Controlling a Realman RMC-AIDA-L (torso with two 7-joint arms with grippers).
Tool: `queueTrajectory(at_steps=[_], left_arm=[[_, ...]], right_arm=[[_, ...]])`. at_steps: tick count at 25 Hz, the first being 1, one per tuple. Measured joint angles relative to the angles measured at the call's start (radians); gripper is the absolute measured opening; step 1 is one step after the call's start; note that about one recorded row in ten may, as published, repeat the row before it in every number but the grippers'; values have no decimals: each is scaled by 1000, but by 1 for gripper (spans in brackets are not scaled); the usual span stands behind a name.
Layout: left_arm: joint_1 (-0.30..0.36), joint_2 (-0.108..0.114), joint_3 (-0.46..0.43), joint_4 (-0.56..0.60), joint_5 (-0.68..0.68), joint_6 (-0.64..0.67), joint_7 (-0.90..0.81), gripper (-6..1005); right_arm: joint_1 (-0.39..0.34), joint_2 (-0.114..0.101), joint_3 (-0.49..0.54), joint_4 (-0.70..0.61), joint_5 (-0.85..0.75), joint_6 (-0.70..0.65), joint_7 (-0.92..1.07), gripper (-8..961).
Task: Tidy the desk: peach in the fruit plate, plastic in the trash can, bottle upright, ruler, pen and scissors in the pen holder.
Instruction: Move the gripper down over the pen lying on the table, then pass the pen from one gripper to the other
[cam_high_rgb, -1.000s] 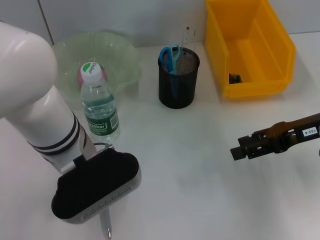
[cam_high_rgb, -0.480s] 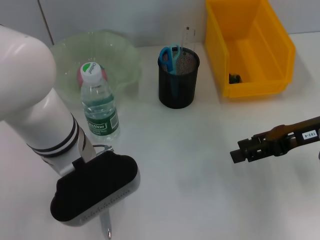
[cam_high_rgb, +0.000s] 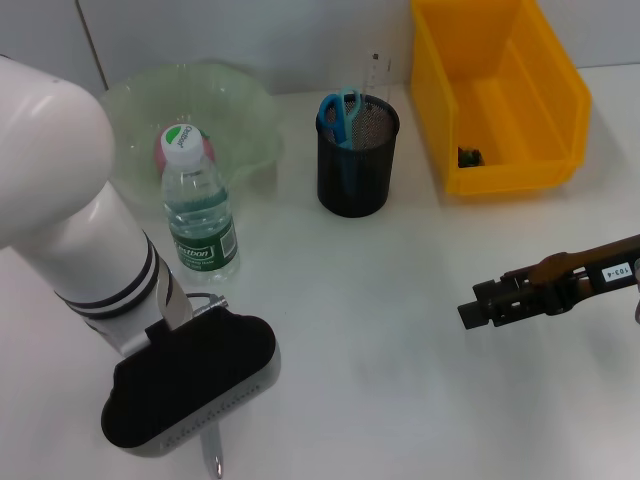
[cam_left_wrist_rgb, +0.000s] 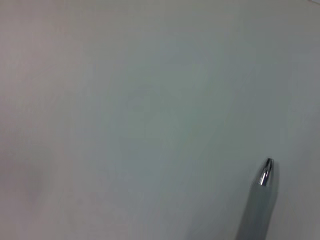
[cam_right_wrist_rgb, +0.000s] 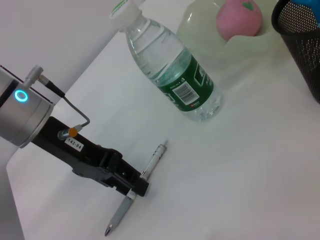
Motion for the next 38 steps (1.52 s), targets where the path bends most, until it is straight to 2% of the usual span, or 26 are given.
queueTrajectory(at_steps=[7, 19, 22, 25, 26, 28, 30, 31, 33, 34, 38], left_arm=[[2, 0, 0, -2, 1, -5, 0, 425], [-1, -1, 9, -13, 32, -13, -15, 134], [3, -2, -8, 7, 52, -21, -67, 135], [15, -5, -93, 41, 43, -22, -107, 136], [15, -5, -93, 41, 43, -22, -107, 136], [8, -4, -200, 60, -14, 7, -188, 136], [-4, -2, -269, 63, -45, 37, -237, 137], [-4, -2, -269, 63, -45, 37, -237, 137], [-31, -2, -404, 58, -101, 122, -299, 138], [-57, 0, -520, 44, -157, 227, -356, 138], [-103, 1, -718, -22, -240, 352, -485, 139]], right_arm=[[1, 0, 0, 0, 0, -3, 0, 753], [4, -1, 1, 0, 0, -8, 3, 752], [3, -3, 0, 0, 0, -10, 4, 752], [3, -4, 0, 0, 0, -15, 5, 752], [3, -4, 0, -1, 0, -19, 5, 752], [2, -3, 0, -6, 0, -28, 5, 752], [1, -3, 3, -11, 0, -35, 2, 752], [1, -3, 4, -11, 0, -37, -2, 752], [1, -7, 1, -12, 0, -40, -18, 752], [1, -7, 1, -12, 0, -40, -18, 752], [1, -8, 0, -16, 0, -41, -66, 752]])
